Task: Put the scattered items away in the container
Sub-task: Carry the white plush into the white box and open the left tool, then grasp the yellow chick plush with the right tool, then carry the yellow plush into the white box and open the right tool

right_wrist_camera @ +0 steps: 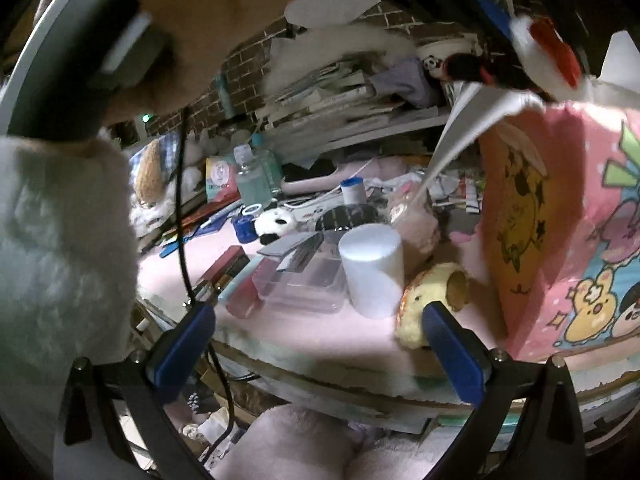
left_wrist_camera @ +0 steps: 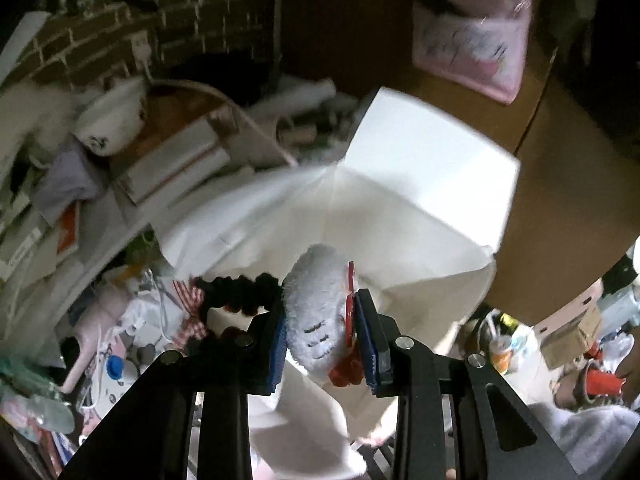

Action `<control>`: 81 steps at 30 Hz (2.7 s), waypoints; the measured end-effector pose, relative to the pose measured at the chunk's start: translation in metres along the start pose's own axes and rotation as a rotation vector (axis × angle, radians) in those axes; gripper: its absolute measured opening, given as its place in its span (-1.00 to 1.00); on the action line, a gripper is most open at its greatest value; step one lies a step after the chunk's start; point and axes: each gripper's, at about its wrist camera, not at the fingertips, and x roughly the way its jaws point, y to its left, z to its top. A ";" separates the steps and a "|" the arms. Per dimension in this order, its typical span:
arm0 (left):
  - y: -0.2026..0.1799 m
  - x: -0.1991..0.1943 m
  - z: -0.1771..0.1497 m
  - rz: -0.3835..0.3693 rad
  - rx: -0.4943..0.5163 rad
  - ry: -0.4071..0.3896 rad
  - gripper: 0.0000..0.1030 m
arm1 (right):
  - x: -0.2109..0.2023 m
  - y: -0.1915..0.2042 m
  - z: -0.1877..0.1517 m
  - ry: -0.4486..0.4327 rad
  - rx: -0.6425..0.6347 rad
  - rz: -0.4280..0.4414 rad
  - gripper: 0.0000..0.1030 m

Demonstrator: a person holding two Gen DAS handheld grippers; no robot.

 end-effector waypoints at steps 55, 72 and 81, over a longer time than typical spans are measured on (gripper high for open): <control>0.067 -0.110 -0.212 0.257 -0.189 -0.719 0.74 | 0.013 -0.010 -0.009 -0.074 -0.129 -0.430 -0.49; 0.085 -0.085 -0.227 0.263 -0.285 -0.638 0.74 | 0.028 -0.012 -0.010 -0.066 -0.121 -0.411 -0.55; 0.095 -0.083 -0.231 0.270 -0.332 -0.616 0.74 | 0.010 -0.003 -0.009 -0.114 -0.149 -0.422 -0.59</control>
